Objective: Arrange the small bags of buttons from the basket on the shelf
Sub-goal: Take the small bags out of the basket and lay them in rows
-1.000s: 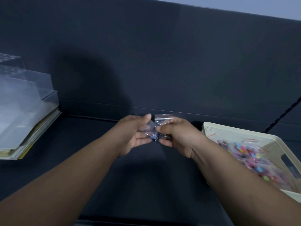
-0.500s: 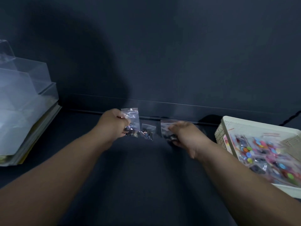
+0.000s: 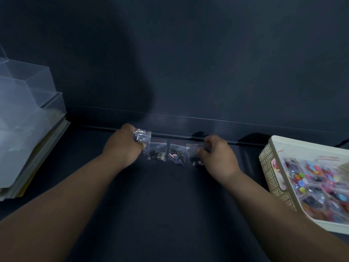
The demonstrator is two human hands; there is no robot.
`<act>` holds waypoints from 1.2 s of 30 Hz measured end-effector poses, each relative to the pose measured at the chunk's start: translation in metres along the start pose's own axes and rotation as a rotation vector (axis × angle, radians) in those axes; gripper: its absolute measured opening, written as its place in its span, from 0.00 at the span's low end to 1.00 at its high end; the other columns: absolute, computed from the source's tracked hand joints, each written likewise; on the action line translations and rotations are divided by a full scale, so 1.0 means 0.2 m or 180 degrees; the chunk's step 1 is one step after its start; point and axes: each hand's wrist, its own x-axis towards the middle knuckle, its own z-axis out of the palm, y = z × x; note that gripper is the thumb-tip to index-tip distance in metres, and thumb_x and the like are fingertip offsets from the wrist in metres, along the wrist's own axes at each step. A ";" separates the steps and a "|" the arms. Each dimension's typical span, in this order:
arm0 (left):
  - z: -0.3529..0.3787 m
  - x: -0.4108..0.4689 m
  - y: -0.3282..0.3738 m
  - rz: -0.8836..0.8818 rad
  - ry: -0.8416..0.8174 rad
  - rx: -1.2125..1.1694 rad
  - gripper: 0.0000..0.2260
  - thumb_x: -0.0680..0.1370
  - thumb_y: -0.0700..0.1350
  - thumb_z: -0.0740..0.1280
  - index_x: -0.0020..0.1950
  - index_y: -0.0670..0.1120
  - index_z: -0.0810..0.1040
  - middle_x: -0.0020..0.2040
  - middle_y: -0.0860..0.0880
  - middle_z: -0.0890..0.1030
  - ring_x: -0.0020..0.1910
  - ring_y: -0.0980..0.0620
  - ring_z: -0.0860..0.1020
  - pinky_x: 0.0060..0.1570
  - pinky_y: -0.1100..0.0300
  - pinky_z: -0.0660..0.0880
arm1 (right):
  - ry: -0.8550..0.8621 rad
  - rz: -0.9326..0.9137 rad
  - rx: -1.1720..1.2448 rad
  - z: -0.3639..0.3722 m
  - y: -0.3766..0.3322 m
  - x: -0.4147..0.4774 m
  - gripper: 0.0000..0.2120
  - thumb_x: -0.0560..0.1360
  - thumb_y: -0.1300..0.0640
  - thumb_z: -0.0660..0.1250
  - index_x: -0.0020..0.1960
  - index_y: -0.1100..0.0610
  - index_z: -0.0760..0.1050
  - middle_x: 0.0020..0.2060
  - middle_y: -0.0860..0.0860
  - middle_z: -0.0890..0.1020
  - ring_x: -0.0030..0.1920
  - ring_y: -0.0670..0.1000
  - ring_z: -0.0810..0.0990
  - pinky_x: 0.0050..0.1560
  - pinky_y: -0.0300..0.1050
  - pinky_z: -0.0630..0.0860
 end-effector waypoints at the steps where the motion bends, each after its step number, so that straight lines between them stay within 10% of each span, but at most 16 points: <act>1: 0.00 -0.01 0.00 0.0030 0.0059 0.0120 0.22 0.72 0.46 0.71 0.63 0.45 0.70 0.57 0.44 0.76 0.56 0.43 0.75 0.51 0.56 0.70 | 0.0137 -0.0161 -0.0243 0.00 0.00 -0.02 0.16 0.76 0.55 0.65 0.63 0.55 0.72 0.58 0.54 0.74 0.57 0.55 0.75 0.56 0.44 0.72; 8: 0.04 -0.16 -0.08 0.1379 0.0229 0.1057 0.17 0.76 0.42 0.61 0.65 0.45 0.74 0.62 0.45 0.77 0.62 0.43 0.71 0.60 0.53 0.68 | -0.0326 -0.1075 -0.1195 0.06 0.00 -0.21 0.21 0.79 0.56 0.57 0.73 0.53 0.64 0.75 0.50 0.61 0.72 0.54 0.62 0.71 0.44 0.58; 24: 0.06 -0.27 -0.10 0.1316 -0.0014 0.1550 0.19 0.79 0.47 0.60 0.70 0.51 0.70 0.70 0.50 0.69 0.68 0.46 0.64 0.64 0.53 0.62 | -0.0669 -0.1067 -0.1785 0.09 -0.02 -0.29 0.25 0.81 0.48 0.50 0.77 0.47 0.50 0.77 0.48 0.54 0.76 0.53 0.50 0.73 0.52 0.47; 36: 0.10 -0.33 0.21 0.1954 0.0103 0.1078 0.19 0.79 0.48 0.60 0.71 0.49 0.69 0.66 0.50 0.73 0.66 0.49 0.67 0.66 0.55 0.61 | -0.0004 -0.1309 -0.0959 -0.20 -0.02 -0.33 0.22 0.80 0.53 0.57 0.73 0.53 0.64 0.71 0.51 0.68 0.72 0.54 0.64 0.72 0.50 0.59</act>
